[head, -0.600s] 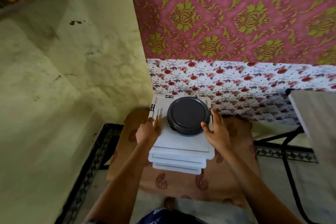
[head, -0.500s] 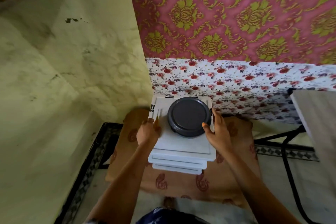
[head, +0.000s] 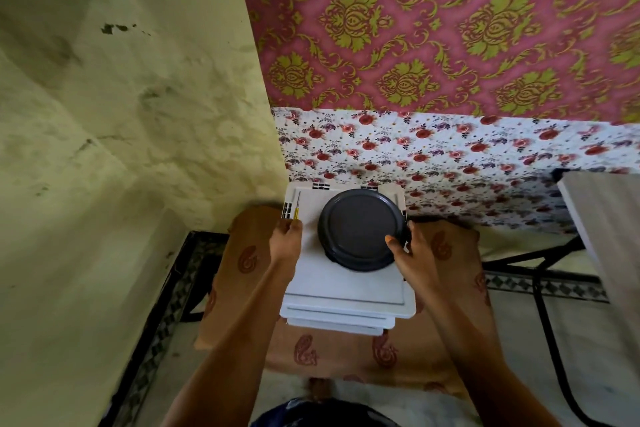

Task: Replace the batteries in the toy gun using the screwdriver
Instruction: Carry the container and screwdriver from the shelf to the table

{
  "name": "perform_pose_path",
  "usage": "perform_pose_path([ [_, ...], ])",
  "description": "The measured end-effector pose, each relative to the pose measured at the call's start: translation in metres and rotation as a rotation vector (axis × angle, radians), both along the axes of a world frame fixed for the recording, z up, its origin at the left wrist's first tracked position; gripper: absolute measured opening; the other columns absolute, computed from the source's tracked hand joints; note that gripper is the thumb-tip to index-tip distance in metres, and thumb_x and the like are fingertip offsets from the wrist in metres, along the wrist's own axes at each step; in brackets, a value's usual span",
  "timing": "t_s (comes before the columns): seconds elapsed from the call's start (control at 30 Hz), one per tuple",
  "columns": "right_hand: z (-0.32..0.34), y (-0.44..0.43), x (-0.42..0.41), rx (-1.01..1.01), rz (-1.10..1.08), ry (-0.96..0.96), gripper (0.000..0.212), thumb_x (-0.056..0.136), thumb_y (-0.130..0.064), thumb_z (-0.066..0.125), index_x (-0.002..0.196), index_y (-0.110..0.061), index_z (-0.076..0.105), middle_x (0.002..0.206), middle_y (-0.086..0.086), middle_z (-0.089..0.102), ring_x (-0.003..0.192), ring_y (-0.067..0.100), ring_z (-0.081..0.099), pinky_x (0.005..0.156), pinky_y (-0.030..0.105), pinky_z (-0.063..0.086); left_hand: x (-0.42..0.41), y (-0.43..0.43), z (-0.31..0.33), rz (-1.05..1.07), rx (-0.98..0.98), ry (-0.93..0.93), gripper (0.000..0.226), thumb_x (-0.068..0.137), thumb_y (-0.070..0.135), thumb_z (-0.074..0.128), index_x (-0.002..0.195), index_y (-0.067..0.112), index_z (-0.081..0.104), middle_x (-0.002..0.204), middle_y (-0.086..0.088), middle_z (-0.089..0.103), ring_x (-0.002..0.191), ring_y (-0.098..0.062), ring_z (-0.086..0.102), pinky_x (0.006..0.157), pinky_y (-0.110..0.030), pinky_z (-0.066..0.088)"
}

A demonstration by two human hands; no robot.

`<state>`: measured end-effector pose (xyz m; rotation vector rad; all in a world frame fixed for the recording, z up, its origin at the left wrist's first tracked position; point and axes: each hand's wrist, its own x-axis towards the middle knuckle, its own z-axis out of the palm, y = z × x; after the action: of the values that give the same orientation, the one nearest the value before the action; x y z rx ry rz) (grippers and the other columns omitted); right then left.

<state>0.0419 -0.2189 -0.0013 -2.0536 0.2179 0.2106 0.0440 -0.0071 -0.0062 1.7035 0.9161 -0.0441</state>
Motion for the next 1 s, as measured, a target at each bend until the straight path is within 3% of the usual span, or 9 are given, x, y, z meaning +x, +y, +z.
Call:
perform_pose_path([
  [0.1, -0.004, 0.002, 0.000, 0.093, -0.074, 0.041, 0.046, 0.090, -0.019, 0.056, 0.133, -0.011, 0.044, 0.128, 0.010, 0.055, 0.120, 0.027, 0.049, 0.088, 0.027, 0.040, 0.008, -0.009, 0.005, -0.014, -0.085, -0.014, 0.011, 0.089, 0.021, 0.054, 0.084, 0.013, 0.061, 0.079, -0.012, 0.054, 0.062, -0.021, 0.048, 0.058, -0.026, 0.040],
  [0.23, -0.008, 0.006, 0.000, 0.159, -0.180, 0.110, 0.031, 0.090, -0.023, 0.056, 0.119, -0.011, 0.056, 0.115, 0.008, 0.062, 0.106, 0.023, 0.056, 0.080, 0.030, 0.043, 0.016, -0.018, 0.000, -0.046, -0.218, 0.000, 0.016, 0.094, 0.031, 0.053, 0.086, 0.020, 0.063, 0.096, -0.009, 0.066, 0.092, -0.027, 0.061, 0.083, -0.039, 0.048],
  [0.33, -0.005, 0.008, 0.002, 0.192, -0.247, 0.141, 0.028, 0.089, -0.023, 0.058, 0.115, -0.011, 0.058, 0.105, 0.005, 0.061, 0.099, 0.020, 0.055, 0.081, 0.031, 0.044, 0.019, -0.019, 0.003, -0.078, -0.318, 0.013, 0.017, 0.094, 0.030, 0.053, 0.082, 0.022, 0.062, 0.089, -0.008, 0.064, 0.081, -0.021, 0.058, 0.071, -0.032, 0.046],
  [0.53, 0.003, 0.003, -0.013, 0.194, -0.262, 0.128, 0.026, 0.089, -0.027, 0.058, 0.110, -0.013, 0.060, 0.101, 0.003, 0.062, 0.101, 0.021, 0.058, 0.085, 0.036, 0.048, 0.011, -0.026, 0.012, -0.083, -0.317, -0.008, 0.007, 0.093, 0.023, 0.057, 0.095, 0.018, 0.062, 0.098, -0.009, 0.063, 0.093, -0.025, 0.056, 0.078, -0.036, 0.045],
  [0.57, 0.008, 0.001, -0.021, 0.192, -0.251, 0.108, 0.024, 0.089, -0.025, 0.058, 0.109, -0.012, 0.060, 0.099, 0.002, 0.060, 0.102, 0.021, 0.058, 0.087, 0.034, 0.047, 0.006, -0.030, 0.014, -0.090, -0.296, -0.011, 0.007, 0.093, 0.023, 0.057, 0.096, 0.019, 0.061, 0.095, -0.007, 0.062, 0.091, -0.025, 0.056, 0.074, -0.034, 0.045],
  [0.63, 0.026, -0.008, -0.042, 0.180, -0.223, 0.070, 0.024, 0.090, -0.018, 0.056, 0.112, -0.007, 0.058, 0.098, 0.002, 0.056, 0.101, 0.014, 0.053, 0.083, 0.011, 0.039, -0.010, -0.038, 0.016, -0.112, -0.280, -0.029, 0.007, 0.093, 0.024, 0.056, 0.094, 0.021, 0.063, 0.093, -0.006, 0.063, 0.090, -0.025, 0.055, 0.068, -0.031, 0.043],
  [0.77, 0.045, -0.043, -0.085, 0.227, -0.233, -0.005, 0.029, 0.090, -0.010, 0.055, 0.118, -0.001, 0.056, 0.109, 0.006, 0.058, 0.100, 0.010, 0.047, 0.062, -0.007, 0.032, -0.048, -0.069, 0.026, -0.157, -0.278, -0.080, 0.011, 0.093, 0.021, 0.056, 0.098, 0.021, 0.066, 0.100, -0.007, 0.065, 0.097, -0.024, 0.057, 0.084, -0.037, 0.046],
  [0.87, 0.039, -0.083, -0.114, 0.240, -0.206, -0.029, 0.032, 0.091, -0.019, 0.055, 0.121, -0.009, 0.057, 0.111, -0.001, 0.059, 0.103, 0.009, 0.050, 0.069, -0.004, 0.034, -0.079, -0.108, 0.033, -0.178, -0.277, -0.130, 0.019, 0.094, 0.019, 0.055, 0.108, 0.015, 0.067, 0.103, -0.007, 0.066, 0.097, -0.023, 0.057, 0.085, -0.038, 0.045],
  [1.0, 0.030, -0.149, -0.152, 0.279, -0.210, -0.025, 0.040, 0.089, -0.028, 0.058, 0.127, -0.014, 0.054, 0.115, -0.008, 0.056, 0.115, 0.009, 0.050, 0.092, 0.018, 0.039, -0.118, -0.176, 0.043, -0.194, -0.238, -0.197, 0.015, 0.095, 0.018, 0.054, 0.100, 0.014, 0.067, 0.090, -0.007, 0.064, 0.080, -0.020, 0.055, 0.064, -0.030, 0.041],
])
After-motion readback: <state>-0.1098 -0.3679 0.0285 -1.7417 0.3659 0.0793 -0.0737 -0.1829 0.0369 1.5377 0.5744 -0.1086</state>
